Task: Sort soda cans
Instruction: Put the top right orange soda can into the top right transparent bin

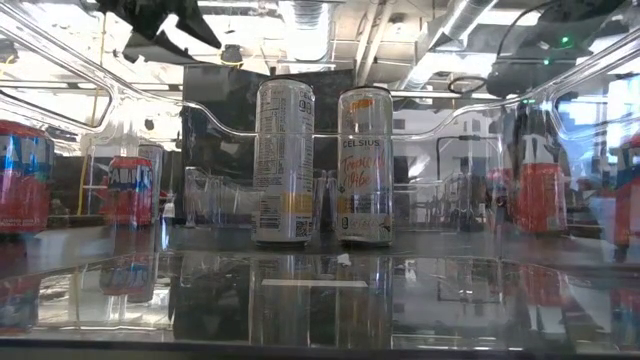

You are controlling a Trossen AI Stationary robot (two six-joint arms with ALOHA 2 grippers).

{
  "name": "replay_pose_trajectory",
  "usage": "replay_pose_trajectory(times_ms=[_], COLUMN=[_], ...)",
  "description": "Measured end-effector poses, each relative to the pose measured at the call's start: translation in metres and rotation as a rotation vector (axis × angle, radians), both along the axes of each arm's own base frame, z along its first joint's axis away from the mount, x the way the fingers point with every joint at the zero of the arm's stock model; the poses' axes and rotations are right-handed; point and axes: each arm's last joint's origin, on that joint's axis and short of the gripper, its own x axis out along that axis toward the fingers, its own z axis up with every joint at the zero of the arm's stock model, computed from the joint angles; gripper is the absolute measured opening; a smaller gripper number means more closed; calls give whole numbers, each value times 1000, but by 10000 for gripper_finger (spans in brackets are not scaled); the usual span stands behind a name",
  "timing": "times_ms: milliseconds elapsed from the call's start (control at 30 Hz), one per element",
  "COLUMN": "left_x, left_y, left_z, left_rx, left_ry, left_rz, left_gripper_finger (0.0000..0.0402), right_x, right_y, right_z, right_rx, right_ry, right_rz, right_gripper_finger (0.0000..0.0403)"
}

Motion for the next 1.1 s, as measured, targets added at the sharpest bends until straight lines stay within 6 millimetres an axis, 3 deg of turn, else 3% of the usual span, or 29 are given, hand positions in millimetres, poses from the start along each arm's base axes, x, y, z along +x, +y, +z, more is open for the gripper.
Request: replay_pose_trajectory(times_ms=[167, 467, 767, 1100], left_x=[-1, 0, 0, -1], left_y=[3, 6, 6, 11], left_z=[0, -1, -1, -1], left_rx=[0, -22, -39, -99], left_ry=[0, -19, -39, -111], left_rz=[21, 46, 52, 105], left_gripper_finger=[319, 319, 319, 319], right_x=[0, 3, 9, 35], right_y=[0, 9, 27, 55], right_z=[0, 7, 48, 111], right_rx=[-5, 2, -26, -117], right_ry=[7, 10, -23, -159], right_rz=[0, 37, 79, 212], right_gripper_finger=[286, 278, 277, 276])
